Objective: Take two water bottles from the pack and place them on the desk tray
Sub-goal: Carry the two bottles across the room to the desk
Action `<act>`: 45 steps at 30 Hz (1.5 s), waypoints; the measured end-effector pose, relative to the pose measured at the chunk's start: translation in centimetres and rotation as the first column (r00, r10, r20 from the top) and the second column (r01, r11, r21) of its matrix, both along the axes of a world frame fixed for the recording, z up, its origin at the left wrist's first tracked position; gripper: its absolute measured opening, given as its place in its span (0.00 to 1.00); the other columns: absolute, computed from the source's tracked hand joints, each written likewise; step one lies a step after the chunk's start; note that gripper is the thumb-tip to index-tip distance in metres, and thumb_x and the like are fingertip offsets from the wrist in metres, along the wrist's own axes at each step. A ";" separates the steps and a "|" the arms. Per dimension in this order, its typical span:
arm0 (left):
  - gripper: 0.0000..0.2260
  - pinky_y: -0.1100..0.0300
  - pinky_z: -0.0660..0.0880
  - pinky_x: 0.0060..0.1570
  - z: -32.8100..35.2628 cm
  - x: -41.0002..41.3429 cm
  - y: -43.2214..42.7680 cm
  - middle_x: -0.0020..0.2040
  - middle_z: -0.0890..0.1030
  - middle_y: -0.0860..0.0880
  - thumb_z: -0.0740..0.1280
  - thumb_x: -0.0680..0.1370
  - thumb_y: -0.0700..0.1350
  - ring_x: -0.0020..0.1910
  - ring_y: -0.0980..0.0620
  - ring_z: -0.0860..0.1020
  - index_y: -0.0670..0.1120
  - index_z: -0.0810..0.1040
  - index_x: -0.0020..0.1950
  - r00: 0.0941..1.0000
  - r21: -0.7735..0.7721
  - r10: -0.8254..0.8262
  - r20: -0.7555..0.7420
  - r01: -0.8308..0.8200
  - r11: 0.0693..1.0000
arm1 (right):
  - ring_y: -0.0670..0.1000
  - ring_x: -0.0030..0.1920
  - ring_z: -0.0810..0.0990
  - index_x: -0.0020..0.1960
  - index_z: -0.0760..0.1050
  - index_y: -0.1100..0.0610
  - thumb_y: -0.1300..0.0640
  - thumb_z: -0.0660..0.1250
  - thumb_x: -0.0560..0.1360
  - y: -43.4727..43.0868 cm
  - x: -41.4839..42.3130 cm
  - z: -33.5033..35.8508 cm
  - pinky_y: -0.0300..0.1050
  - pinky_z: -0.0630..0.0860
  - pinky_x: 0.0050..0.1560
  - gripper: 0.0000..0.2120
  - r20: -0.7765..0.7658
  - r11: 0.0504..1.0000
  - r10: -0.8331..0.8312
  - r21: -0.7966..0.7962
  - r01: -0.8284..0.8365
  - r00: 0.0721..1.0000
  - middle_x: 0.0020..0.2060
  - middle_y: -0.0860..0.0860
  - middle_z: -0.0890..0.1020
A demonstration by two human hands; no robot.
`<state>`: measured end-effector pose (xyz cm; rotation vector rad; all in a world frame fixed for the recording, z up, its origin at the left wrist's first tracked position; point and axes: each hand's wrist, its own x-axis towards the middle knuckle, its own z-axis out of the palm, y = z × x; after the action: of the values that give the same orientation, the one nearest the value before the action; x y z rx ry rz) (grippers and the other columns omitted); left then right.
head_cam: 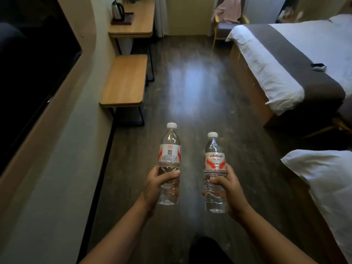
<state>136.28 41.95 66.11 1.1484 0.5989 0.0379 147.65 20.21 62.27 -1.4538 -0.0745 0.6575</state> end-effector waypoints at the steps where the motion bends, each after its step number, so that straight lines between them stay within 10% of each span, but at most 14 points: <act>1: 0.35 0.54 0.86 0.40 -0.1 2.6 1.5 0.50 0.90 0.41 0.80 0.63 0.50 0.44 0.43 0.89 0.39 0.79 0.67 1.000 0.004 0.005 -0.003 -0.005 1.000 | 0.59 0.52 0.88 0.68 0.73 0.47 0.53 0.75 0.69 1.4 2.5 0.0 0.53 0.86 0.47 0.28 -0.001 1.000 -0.001 0.000 0.001 1.000 0.57 0.56 0.85; 15: 0.36 0.41 0.83 0.53 -1.0 40.7 21.5 0.61 0.85 0.30 0.81 0.62 0.50 0.55 0.28 0.85 0.41 0.80 0.67 0.993 0.043 0.097 -0.071 -0.094 0.995 | 0.65 0.52 0.84 0.68 0.73 0.52 0.58 0.73 0.68 22.1 42.7 1.0 0.68 0.81 0.56 0.28 0.009 1.000 0.006 -0.009 -0.006 1.000 0.58 0.63 0.83; 29: 0.33 0.57 0.84 0.37 -3.6 76.9 46.4 0.44 0.89 0.46 0.81 0.63 0.50 0.39 0.47 0.88 0.41 0.79 0.66 0.998 -0.006 0.048 -0.046 -0.048 0.999 | 0.63 0.46 0.85 0.66 0.74 0.53 0.57 0.75 0.64 47.1 77.7 -1.1 0.64 0.83 0.49 0.30 -0.040 1.000 -0.025 0.008 0.026 0.999 0.51 0.59 0.86; 45: 0.32 0.52 0.82 0.38 -5.5 119.6 71.4 0.44 0.86 0.42 0.82 0.65 0.48 0.38 0.44 0.85 0.38 0.79 0.66 0.995 -0.025 0.056 -0.086 -0.059 0.998 | 0.62 0.47 0.86 0.69 0.72 0.55 0.58 0.73 0.67 70.1 121.0 -3.2 0.64 0.84 0.50 0.30 -0.043 0.999 -0.029 0.017 0.030 0.999 0.55 0.61 0.83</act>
<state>255.89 113.39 60.60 1.1097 0.7060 0.0301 268.66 90.29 59.02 -1.4204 -0.0251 0.6622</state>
